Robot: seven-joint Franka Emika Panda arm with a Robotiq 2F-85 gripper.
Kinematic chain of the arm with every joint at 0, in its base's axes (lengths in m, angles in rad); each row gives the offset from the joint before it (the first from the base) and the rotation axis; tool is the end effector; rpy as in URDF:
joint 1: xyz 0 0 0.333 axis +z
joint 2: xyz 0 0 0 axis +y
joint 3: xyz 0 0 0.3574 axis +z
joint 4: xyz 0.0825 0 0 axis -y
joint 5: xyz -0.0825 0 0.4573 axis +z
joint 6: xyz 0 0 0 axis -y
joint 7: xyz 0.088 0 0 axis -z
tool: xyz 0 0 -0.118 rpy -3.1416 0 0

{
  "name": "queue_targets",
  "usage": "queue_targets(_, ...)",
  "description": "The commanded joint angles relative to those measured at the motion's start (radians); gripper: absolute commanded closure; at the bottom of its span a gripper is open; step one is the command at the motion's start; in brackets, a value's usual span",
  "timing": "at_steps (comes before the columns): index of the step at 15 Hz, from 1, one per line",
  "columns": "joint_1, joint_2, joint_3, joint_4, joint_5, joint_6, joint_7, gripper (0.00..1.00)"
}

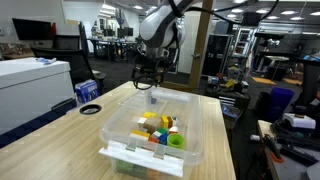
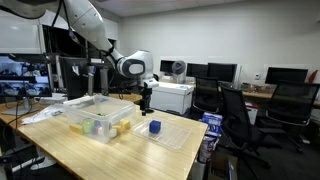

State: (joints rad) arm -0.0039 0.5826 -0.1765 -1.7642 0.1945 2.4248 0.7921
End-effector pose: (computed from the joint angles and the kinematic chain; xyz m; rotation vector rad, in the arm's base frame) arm 0.7377 -0.1217 0.2197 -2.6370 1.5820 -0.1155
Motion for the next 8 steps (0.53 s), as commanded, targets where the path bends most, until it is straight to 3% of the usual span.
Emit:
queue_targets(1, 0.068, -0.182, 0.031, -0.106, -0.100, -0.114, -0.049, 0.00)
queue_targets(8, 0.116, -0.315, 0.144, -0.178, -0.161, -0.260, -0.234, 0.00)
